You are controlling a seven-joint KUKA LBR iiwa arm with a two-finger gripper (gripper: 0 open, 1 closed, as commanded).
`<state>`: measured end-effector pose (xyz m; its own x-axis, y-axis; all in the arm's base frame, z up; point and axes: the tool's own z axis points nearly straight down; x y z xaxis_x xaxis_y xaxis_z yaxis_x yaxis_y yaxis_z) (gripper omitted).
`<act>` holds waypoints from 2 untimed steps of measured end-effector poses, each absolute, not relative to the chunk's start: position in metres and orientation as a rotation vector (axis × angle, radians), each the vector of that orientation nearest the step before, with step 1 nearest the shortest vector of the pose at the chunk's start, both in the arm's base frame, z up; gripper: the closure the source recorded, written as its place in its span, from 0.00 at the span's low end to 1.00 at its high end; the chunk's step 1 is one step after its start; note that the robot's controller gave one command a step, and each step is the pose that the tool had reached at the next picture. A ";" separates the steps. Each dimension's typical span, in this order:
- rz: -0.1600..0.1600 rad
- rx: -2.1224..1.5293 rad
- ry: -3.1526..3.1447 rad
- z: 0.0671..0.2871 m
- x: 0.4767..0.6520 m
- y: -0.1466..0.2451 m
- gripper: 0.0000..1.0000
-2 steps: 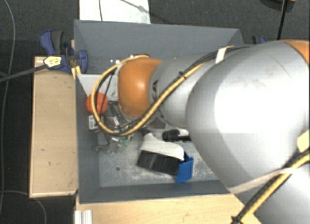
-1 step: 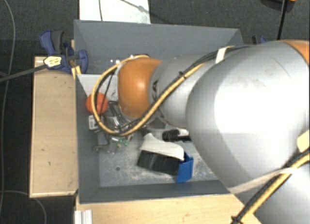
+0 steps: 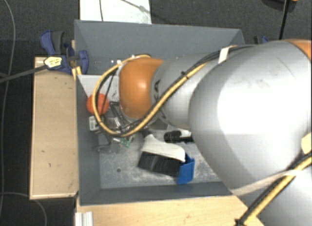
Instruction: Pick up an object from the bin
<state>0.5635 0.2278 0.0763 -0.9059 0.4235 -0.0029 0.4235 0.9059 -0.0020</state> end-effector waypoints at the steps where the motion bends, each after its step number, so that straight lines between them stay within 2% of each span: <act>1: -0.005 0.682 3.067 0.091 0.562 0.228 1.00; 2: -0.002 0.682 3.065 0.112 0.563 0.228 1.00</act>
Offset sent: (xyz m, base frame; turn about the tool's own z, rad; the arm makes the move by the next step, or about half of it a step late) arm 0.0001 0.0001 0.0453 0.0000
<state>0.5629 0.2282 0.1119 -0.9058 0.4238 -0.0016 0.4238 0.9058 -0.0007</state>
